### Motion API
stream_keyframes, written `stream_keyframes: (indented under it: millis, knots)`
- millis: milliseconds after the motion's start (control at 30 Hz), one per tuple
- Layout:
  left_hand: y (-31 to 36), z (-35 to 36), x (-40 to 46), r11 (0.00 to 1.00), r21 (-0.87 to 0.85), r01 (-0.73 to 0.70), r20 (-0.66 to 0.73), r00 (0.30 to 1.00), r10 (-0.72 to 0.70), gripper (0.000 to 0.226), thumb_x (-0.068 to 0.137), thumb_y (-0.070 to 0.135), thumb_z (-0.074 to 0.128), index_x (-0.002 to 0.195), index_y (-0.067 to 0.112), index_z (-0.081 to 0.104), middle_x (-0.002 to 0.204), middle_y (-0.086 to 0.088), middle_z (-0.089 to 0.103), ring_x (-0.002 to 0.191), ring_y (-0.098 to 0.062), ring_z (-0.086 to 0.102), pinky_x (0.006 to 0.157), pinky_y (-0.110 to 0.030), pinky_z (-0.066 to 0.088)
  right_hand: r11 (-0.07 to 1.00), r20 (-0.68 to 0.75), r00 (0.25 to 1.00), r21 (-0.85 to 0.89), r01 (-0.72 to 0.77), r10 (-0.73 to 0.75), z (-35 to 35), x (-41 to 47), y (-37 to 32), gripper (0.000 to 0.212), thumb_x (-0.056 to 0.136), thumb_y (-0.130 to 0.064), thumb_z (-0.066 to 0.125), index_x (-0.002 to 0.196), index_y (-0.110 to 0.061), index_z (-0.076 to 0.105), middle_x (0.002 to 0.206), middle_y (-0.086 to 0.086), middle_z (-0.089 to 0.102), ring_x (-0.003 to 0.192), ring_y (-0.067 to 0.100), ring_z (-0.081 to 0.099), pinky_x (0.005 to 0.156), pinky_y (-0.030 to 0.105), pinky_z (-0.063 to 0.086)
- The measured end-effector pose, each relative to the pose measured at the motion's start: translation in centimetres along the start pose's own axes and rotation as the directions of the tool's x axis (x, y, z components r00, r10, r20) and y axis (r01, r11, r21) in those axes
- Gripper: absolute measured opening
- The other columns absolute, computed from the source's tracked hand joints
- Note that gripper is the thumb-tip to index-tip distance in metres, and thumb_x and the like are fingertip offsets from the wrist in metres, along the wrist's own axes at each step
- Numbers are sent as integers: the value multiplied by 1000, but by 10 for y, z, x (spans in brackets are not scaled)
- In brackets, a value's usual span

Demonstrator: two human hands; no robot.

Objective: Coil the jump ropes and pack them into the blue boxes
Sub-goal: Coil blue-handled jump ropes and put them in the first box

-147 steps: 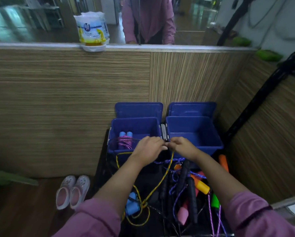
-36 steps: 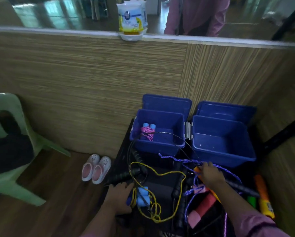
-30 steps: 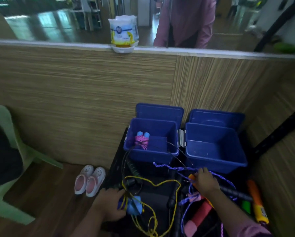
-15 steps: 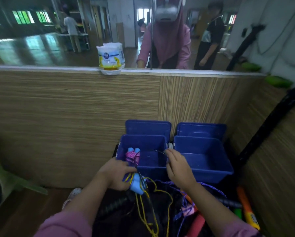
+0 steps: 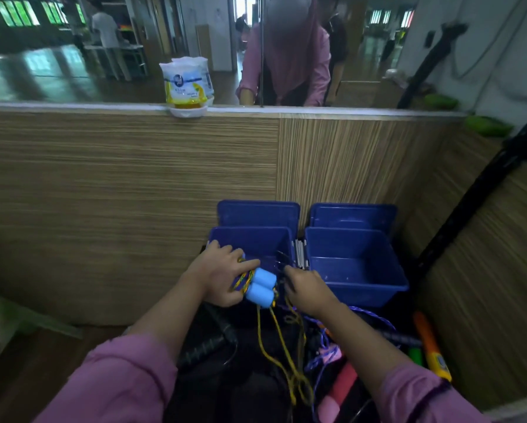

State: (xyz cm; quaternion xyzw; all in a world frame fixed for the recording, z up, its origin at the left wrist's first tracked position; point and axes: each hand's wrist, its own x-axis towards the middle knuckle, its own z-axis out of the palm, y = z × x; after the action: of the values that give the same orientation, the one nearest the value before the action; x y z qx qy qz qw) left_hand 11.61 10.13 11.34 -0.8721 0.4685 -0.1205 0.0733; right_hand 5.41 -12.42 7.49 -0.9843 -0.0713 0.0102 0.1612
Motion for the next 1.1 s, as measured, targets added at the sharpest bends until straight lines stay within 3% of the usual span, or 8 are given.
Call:
stream_keyframes:
  millis: [133,233,333,467,667,867,967,1100]
  knots:
    - [-7,4,-6,985,-104,137,-32,989,-141,76,60,55,46,129,25,55,88,-2,60,70,-26,60,64,-34,41,991,87,987,-19,-134,135,12,-2,15,24,96,-24,44,116,-13,54,118,13,58,110,34,55,86,39,42]
    - [-7,4,-4,952,-198,232,-17,971,-240,82,63,58,40,138,25,46,97,-1,58,85,-27,61,70,-35,39,950,-3,994,295,-100,106,18,0,18,31,92,-12,52,122,-11,56,125,9,56,115,28,54,90,27,41]
    - [-4,2,2,845,-393,362,36,925,-379,87,63,61,34,142,27,38,110,-1,58,99,-26,59,79,-36,45,681,43,981,714,-162,188,14,7,9,45,87,9,45,126,-12,53,132,2,54,124,22,51,95,25,40]
    - [0,5,17,601,-650,465,122,844,-522,72,63,60,39,129,32,42,103,-1,63,96,-24,59,84,-38,48,384,212,966,888,-253,147,12,17,-10,40,95,0,47,134,-9,44,133,2,49,126,12,44,98,22,35]
    - [14,7,35,497,-747,442,159,844,-512,60,64,59,44,116,28,44,92,0,62,86,-22,59,81,-46,50,469,202,972,852,-233,116,24,26,-22,49,94,-25,58,139,-16,42,141,-3,47,132,9,40,112,33,33]
    - [26,9,50,392,-801,452,223,833,-506,62,66,76,51,109,31,45,88,2,63,82,-16,61,74,-42,53,347,233,969,905,-247,83,26,24,-27,34,96,-6,50,130,-6,47,118,22,59,108,29,62,87,23,52]
    - [29,11,54,362,-787,499,260,801,-539,64,65,81,48,107,32,45,87,-1,61,81,-20,60,67,-38,53,284,268,956,913,-291,120,27,23,-25,23,100,-11,42,122,-12,49,97,11,61,68,19,63,75,32,55]
    - [25,14,54,304,-821,484,261,790,-554,48,65,65,48,98,30,45,81,-1,63,78,-19,62,76,-46,52,466,195,953,838,-285,232,28,21,-14,21,102,-19,38,87,-23,52,60,-10,47,50,4,40,56,24,35]
